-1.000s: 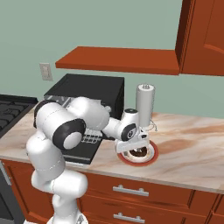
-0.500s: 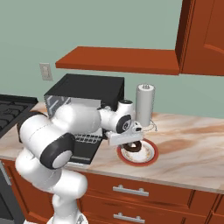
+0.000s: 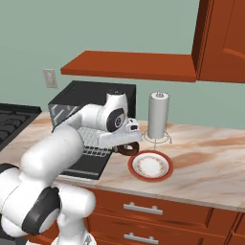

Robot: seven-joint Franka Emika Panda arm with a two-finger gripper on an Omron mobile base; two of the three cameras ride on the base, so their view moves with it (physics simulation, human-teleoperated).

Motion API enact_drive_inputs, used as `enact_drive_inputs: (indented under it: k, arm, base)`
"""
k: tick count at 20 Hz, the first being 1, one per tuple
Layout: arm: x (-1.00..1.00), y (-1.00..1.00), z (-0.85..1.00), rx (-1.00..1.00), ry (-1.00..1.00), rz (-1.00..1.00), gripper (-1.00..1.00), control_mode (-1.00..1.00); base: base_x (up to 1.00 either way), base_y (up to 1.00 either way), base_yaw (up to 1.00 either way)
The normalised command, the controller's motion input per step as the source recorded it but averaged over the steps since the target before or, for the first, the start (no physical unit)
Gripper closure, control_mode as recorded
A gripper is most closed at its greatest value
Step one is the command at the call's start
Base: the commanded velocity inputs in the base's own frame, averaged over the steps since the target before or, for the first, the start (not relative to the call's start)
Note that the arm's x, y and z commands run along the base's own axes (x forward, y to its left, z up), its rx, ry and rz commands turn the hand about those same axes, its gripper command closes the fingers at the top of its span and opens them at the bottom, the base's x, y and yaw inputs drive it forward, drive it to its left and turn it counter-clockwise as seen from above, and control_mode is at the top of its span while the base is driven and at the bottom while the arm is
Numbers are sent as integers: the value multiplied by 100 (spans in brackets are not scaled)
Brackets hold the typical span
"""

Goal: Pick up the bagel from the plate, place it on the toaster oven rack, close the door, and set the timer.

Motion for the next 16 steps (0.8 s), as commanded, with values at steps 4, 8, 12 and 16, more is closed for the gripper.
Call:
enact_drive_inputs:
  k: [4,8,12,16]
  arm:
    - [-24,75,51,0,9,0,100,-100]
    - [0,98,23,0,16,0,100,-100]
    - [9,100,5,0,8,0,100,-100]
    - [29,80,0,0,0,0,100,-100]
  base:
    - [0,0,0]
    - [0,0,0]
    - [0,0,0]
    - [0,0,0]
